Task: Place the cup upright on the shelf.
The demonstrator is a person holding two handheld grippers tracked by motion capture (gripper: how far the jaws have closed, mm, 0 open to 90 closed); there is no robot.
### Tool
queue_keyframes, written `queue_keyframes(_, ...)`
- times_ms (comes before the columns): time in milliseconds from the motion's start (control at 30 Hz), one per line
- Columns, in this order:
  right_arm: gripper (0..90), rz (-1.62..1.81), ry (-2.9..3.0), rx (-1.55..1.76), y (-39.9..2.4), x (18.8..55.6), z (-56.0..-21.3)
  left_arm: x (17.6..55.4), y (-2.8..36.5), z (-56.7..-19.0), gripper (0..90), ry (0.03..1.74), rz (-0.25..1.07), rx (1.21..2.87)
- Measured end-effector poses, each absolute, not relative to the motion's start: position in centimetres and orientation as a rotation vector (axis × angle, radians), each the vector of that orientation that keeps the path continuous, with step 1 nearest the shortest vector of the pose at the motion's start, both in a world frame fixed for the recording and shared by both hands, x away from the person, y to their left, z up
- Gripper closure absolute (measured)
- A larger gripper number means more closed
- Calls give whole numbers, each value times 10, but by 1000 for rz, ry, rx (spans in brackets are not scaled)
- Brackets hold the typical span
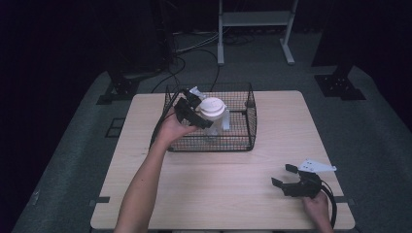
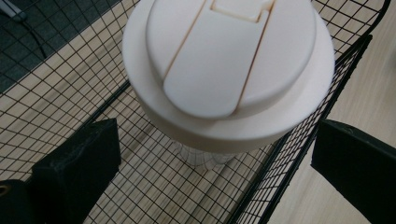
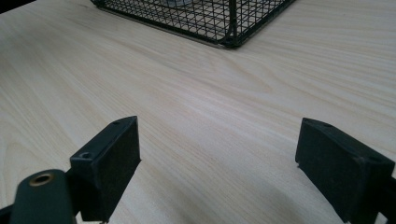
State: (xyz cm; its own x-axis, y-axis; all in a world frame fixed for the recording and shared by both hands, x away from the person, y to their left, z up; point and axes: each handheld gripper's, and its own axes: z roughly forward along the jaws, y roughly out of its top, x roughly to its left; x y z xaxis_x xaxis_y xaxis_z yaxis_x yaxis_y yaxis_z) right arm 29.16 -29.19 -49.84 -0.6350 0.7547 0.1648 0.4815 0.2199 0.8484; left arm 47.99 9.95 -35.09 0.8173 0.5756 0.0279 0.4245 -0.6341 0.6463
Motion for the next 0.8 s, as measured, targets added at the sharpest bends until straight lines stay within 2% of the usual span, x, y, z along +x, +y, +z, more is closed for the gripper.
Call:
queue_keyframes(267,129,1375,2209,1167,-292,291,-498,473,111,-352,6,751,342,2327)
queue_keyframes(467,129,1375,2206,1174,-292,292,-499,467,122,-353,5,779,318,2315)
queue_keyframes(800,129,1368,2193,1189,-293,291,-499,445,134,-352,6,739,327,2270)
